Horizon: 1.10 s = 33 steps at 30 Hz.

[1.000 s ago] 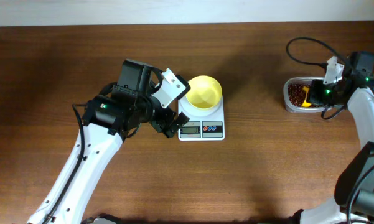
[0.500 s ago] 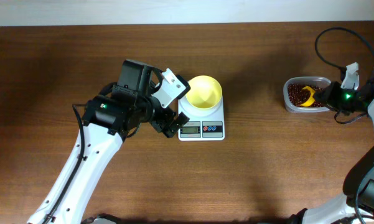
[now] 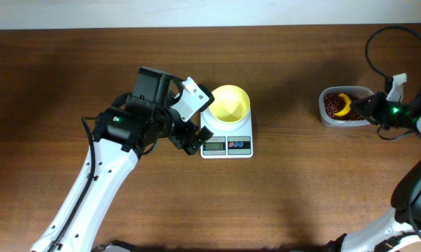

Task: Scoop item into bowl and weigh 50g on scale
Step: 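Dip the scoop into the red beans with the right gripper, then carry the filled scoop with the right gripper over the yellow bowl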

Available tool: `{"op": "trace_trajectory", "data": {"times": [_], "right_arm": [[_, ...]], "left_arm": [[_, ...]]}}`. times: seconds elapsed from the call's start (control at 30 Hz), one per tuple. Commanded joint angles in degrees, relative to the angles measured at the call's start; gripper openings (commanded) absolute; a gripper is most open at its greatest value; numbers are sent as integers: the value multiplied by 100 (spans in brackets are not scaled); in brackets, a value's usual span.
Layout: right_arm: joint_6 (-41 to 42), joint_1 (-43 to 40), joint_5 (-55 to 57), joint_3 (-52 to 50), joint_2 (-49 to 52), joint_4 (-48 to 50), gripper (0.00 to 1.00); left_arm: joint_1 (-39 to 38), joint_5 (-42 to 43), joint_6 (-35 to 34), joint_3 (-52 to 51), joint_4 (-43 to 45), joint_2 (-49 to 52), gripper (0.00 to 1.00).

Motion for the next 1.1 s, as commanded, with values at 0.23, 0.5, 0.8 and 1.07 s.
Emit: {"op": "trace_trajectory", "data": {"times": [0.23,0.5,0.8,1.07], "right_arm": [[28,-623,-866,11,151,20,4],[28,-977,-1786,11,151,20,4],[33,-1005,-2465,11,149,11,4],[31,-365,-2677,11,149,-2,4]], "left_arm": [[0,0,-35,-50,-4,-118,99],[0,0,-35,-50,-4,-118,99],[0,0,-37,-50,-4,-118,99],[0,0,-37,-50,-4,-118,99]]}}
